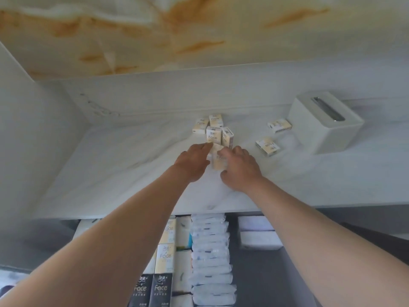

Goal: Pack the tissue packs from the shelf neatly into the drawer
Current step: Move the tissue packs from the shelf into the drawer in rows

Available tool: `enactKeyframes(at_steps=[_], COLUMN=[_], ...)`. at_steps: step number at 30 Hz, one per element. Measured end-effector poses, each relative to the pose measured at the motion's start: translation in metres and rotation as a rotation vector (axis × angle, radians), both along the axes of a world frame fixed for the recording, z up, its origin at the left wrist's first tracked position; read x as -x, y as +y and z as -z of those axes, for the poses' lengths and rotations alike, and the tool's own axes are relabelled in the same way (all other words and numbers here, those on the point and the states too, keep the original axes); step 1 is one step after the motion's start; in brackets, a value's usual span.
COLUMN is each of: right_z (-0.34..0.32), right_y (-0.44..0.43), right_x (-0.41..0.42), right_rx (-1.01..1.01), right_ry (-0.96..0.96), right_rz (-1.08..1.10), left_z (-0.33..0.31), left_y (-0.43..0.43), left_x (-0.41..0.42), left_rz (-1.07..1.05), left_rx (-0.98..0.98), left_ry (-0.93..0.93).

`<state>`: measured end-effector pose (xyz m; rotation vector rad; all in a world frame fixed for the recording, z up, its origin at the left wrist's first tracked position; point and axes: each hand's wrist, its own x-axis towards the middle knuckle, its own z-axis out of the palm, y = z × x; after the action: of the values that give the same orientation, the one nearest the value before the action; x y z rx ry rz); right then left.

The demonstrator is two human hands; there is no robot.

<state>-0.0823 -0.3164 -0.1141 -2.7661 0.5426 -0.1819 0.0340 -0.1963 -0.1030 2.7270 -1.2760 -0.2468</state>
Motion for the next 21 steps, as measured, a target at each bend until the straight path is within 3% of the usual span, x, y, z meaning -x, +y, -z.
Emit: enactKeyframes(at_steps=[6,12,17,21], right_z=[0.008,0.009,0.004,0.007], right_y=[-0.005,0.004,0.016,0.025], right_x=[0.010,0.014,0.008,0.006], right_rx=[-0.079,-0.083,-0.070,-0.049], right_ry=[-0.016,0.014,0.036,0.012], right_rz=[-0.023,-0.109,-0.112,-0.142], left_z=[0.008,0.012,0.011,0.015], left_y=[0.021,0.058,0.079,0.081], left_x=[-0.005,-0.006,0.003,0.022], left_rz=[0.056,0.062,0.135,-0.110], left_rx=[-0.025,0.115,0.253,0.461], left_ry=[-0.227,-0.097,-0.107,-0.003])
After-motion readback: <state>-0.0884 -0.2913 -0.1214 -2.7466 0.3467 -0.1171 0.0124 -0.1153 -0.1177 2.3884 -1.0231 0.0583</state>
